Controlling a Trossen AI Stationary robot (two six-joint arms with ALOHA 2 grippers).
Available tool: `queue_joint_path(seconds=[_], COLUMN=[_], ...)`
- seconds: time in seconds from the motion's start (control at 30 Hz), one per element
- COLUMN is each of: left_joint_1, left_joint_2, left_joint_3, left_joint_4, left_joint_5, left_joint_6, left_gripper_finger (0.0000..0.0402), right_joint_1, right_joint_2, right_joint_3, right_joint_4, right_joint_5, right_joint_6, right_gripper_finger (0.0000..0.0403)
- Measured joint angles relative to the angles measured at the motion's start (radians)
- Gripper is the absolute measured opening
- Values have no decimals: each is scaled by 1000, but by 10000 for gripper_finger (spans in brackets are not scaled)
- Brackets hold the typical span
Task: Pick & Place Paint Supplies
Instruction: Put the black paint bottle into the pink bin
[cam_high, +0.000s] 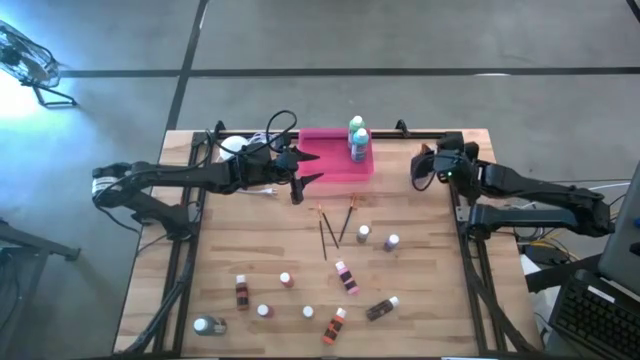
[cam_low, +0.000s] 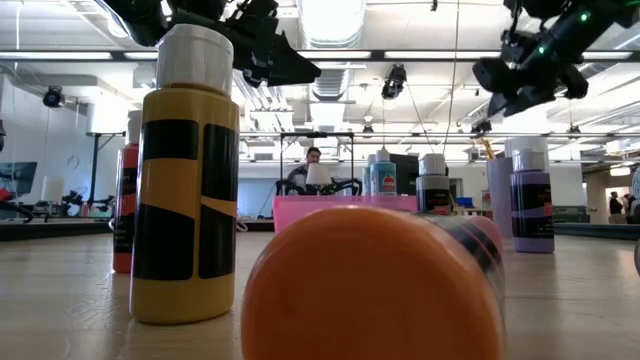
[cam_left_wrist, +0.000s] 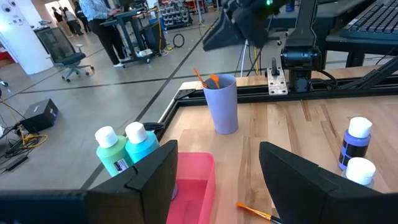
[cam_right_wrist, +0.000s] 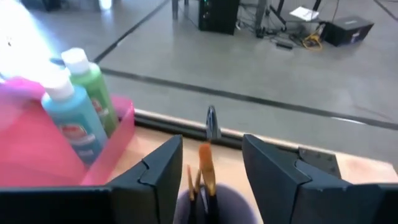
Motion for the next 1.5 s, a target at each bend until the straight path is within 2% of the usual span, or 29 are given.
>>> queue_joint_path(seconds=[0.13, 0.2, 0.27, 0.5, 0.63, 1.0, 1.23, 1.5], left_joint_1=[0, 0, 0, 1, 1, 0, 0, 0], left_joint_2=[0, 0, 0, 0, 0, 0, 0, 0], left_joint_3=[0, 0, 0, 0, 0, 0, -1, -2], left_joint_4=[0, 0, 0, 0, 0, -1, -7, -185], left_joint_5=[0, 0, 0, 0, 0, 0, 0, 0], left_joint_6=[0, 0, 0, 0, 0, 0, -10, -93], left_gripper_finger=[232, 232, 232, 232, 232, 232, 232, 232], right_joint_1=[0, 0, 0, 1, 20, 166, 254, 328], right_joint_2=[0, 0, 0, 0, 16, 118, 165, 205], right_joint_3=[55, 76, 93, 103, 103, 103, 163, 260], right_joint_4=[20, 55, 106, 321, 374, 417, 407, 309], right_joint_5=[-12, -63, -142, -516, -632, -640, -640, -636], right_joint_6=[-57, -101, -160, -284, -303, -379, -466, -520], right_gripper_finger=[144, 136, 128, 97, 78, 37, 27, 22])
